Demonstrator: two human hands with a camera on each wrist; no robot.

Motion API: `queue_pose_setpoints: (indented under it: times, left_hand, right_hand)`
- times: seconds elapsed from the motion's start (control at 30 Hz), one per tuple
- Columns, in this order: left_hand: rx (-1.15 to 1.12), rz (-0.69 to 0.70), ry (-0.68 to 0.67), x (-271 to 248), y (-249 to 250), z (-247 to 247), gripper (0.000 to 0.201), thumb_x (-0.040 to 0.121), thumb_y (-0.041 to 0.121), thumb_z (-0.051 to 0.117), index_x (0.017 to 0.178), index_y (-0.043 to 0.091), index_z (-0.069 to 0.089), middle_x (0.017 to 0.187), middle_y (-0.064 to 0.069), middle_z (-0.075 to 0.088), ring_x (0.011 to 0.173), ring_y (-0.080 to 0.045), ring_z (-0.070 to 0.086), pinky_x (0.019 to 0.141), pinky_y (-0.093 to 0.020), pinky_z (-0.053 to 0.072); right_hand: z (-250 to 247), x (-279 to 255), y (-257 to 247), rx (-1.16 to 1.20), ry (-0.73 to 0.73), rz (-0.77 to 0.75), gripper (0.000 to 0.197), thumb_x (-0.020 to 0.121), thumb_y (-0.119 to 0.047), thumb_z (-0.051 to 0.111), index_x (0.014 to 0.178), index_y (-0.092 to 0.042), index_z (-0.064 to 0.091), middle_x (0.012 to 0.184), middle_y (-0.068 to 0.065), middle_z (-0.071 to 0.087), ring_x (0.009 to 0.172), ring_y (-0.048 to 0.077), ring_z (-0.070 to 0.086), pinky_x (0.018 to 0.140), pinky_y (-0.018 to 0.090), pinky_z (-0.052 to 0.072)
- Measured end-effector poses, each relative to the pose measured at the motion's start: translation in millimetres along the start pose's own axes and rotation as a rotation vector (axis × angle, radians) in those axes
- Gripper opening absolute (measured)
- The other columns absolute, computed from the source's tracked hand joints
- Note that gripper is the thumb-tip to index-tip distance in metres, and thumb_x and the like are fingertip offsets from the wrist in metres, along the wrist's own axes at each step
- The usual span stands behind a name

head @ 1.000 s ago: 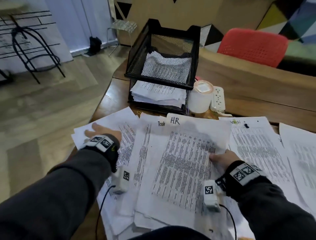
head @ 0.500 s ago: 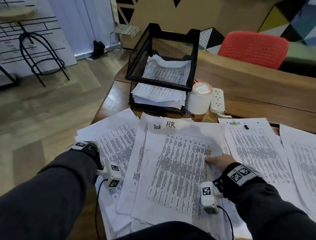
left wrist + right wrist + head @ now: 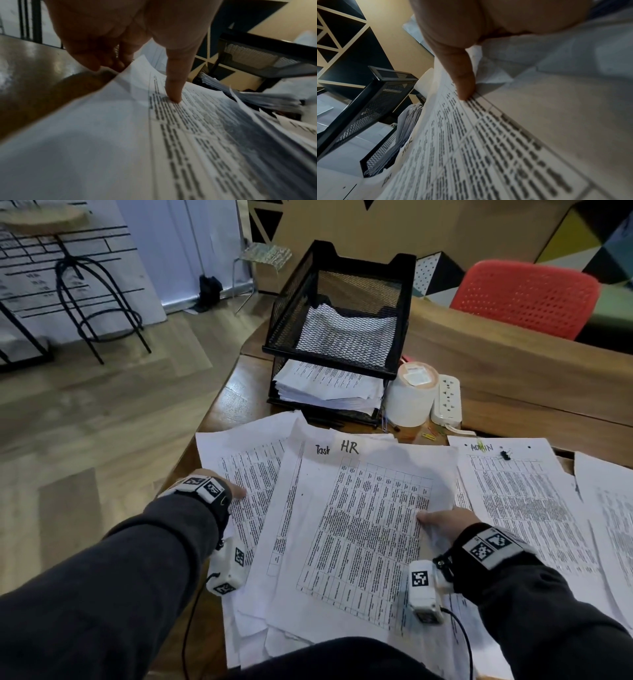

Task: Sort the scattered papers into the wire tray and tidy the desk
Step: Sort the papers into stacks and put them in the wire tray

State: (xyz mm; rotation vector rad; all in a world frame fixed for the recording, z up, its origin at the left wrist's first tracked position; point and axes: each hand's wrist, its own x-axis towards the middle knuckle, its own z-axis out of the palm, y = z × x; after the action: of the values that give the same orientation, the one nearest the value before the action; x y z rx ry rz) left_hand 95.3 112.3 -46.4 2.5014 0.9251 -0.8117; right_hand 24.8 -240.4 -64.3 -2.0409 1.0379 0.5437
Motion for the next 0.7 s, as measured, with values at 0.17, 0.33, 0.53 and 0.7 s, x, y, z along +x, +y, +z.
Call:
queue_pose_setpoints:
  times: [0.17, 0.33, 0.53, 0.7]
  left_hand:
    - [-0.158, 0.055, 0.087, -3.8, 0.4, 4.9, 0.09, 0.056, 0.026, 0.086, 0.128, 0.007, 0.036, 0.123, -0.018, 0.054, 0.11, -0.037, 0.054, 0.092, -0.041, 0.046]
    - [-0.662, 0.109, 0.07, -5.2, -5.2, 11.6, 0.079, 0.076, 0.023, 0.074, 0.138, 0.003, 0.029, 0.13, -0.018, 0.052, 0.114, -0.035, 0.053, 0.088, -0.036, 0.04]
    - [-0.784, 0.239, -0.14, -31.6, -5.2, 14.7, 0.065, 0.083, 0.029, 0.063, 0.134, -0.005, 0.04, 0.128, -0.012, 0.051, 0.122, -0.03, 0.047, 0.095, -0.03, 0.034]
    - [-0.498, 0.285, -0.168, -46.4, 6.9, 24.7, 0.046, 0.08, 0.005, 0.067, 0.121, -0.01, 0.051, 0.114, -0.012, 0.059, 0.102, -0.028, 0.058, 0.077, -0.026, 0.041]
  right_hand:
    - [-2.7, 0.0, 8.1, 0.157, -0.075, 0.032, 0.041, 0.079, -0.018, 0.072, 0.109, 0.006, 0.057, 0.107, 0.02, 0.066, 0.098, 0.037, 0.063, 0.091, 0.043, 0.05]
    - [-0.7, -0.3, 7.6, 0.104, -0.073, -0.001, 0.041, 0.081, -0.024, 0.07, 0.109, 0.003, 0.057, 0.107, 0.019, 0.065, 0.102, 0.039, 0.062, 0.095, 0.047, 0.048]
    - [1.3, 8.1, 13.2, 0.023, -0.052, -0.014, 0.081, 0.077, -0.044, 0.069, 0.137, 0.002, 0.039, 0.138, 0.019, 0.048, 0.122, 0.036, 0.051, 0.104, 0.045, 0.041]
    - [0.8, 1.1, 7.0, 0.128, -0.103, 0.022, 0.044, 0.076, -0.025, 0.074, 0.106, 0.001, 0.057, 0.094, 0.016, 0.065, 0.083, 0.032, 0.063, 0.074, 0.04, 0.053]
